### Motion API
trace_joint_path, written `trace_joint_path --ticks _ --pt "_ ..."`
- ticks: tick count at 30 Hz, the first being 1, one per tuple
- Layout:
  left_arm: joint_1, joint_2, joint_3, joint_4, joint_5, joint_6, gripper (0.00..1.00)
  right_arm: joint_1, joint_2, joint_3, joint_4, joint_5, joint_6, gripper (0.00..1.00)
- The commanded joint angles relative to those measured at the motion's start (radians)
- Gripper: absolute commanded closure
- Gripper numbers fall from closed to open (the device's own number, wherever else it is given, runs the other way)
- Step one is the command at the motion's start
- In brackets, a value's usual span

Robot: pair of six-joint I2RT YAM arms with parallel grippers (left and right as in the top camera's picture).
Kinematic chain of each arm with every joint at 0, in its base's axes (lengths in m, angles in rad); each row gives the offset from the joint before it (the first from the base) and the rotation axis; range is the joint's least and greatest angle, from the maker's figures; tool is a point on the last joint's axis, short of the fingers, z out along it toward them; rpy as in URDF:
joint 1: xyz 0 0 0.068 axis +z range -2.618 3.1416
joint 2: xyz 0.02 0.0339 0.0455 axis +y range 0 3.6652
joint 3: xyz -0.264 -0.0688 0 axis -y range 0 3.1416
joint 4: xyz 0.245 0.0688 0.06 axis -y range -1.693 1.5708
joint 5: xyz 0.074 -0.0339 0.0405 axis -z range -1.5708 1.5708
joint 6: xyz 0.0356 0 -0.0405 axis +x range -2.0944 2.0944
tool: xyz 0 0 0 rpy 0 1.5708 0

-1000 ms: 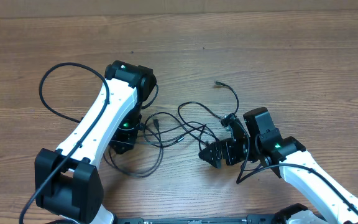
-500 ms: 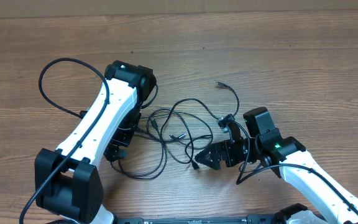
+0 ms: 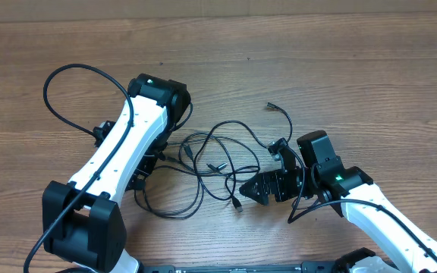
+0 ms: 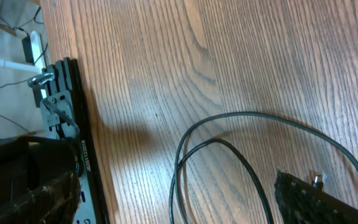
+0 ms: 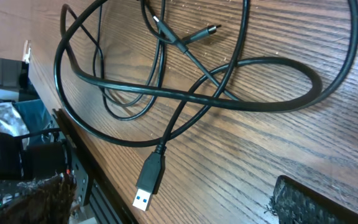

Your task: Untangle cables

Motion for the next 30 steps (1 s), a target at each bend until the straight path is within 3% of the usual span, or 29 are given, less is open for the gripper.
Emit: trace_joint_path --ticks 1,6,15,23,30 --pt "0.002 0.002 0.012 -0.005 -0.042 0.015 0.00 -0.005 0.000 0.000 0.008 -0.001 -0.004 0.00" --pt "0.002 0.002 0.012 0.018 -0.041 0.014 0.01 -0.005 0.000 0.000 0.014 -0.103 0.001 0.00" --pt "0.002 0.002 0.011 0.201 -0.041 0.014 0.00 0.000 -0.005 0.009 -0.010 -0.081 0.059 0.00" --pt "0.002 0.002 0.012 0.386 -0.041 0.014 0.00 0.134 -0.132 0.228 -0.254 0.309 0.072 0.00" --pt "0.002 0.002 0.012 0.443 -0.041 0.014 0.00 0.356 -0.179 0.338 -0.241 0.528 -0.023 0.00"
